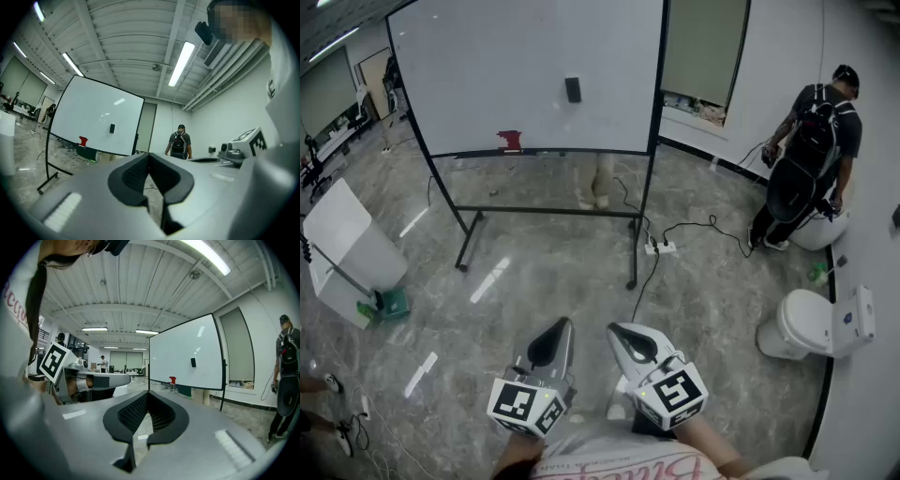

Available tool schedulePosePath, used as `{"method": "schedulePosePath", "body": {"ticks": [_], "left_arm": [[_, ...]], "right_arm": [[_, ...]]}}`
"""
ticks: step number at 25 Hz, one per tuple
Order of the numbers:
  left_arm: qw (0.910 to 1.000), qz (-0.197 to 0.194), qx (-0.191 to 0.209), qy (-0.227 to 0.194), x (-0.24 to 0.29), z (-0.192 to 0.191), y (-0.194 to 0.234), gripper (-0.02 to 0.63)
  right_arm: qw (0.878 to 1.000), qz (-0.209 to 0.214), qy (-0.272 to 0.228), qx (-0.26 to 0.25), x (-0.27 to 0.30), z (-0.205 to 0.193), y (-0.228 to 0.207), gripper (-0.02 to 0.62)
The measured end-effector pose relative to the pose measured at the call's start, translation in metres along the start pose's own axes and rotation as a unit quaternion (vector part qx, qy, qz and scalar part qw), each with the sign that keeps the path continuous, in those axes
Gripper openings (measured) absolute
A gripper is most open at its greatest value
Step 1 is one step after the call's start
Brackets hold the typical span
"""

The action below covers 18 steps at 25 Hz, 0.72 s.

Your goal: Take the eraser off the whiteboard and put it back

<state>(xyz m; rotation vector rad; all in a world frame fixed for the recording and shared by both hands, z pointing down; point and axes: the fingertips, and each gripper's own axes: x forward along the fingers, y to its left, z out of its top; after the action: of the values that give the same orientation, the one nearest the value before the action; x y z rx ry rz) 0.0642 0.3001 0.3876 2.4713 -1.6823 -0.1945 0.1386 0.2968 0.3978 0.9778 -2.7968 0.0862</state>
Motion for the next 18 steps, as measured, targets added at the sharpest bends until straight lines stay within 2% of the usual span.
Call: {"method": "schedulePosePath", "body": {"ticks": [8,14,18], "left_arm": [[0.9997,-0.003,0.019,-0.011,0.017,0.007,0.001,-0.002],[0.9991,0.015,0.024,-0.030,0.032,0.016,0.001,-0.002],[0.9987,0.027,0.021,-0.037,0.039,0.014,-0.004,-0.002]], "right_arm": [[0.999,0.000,-0.028,-0.016,0.011,0.009,-0.007,0.000],[0.999,-0.006,-0.035,-0.022,0.009,0.013,-0.024,0.000],[0.998,0.008,-0.054,-0.031,0.002,0.014,-0.035,0.002]]}}
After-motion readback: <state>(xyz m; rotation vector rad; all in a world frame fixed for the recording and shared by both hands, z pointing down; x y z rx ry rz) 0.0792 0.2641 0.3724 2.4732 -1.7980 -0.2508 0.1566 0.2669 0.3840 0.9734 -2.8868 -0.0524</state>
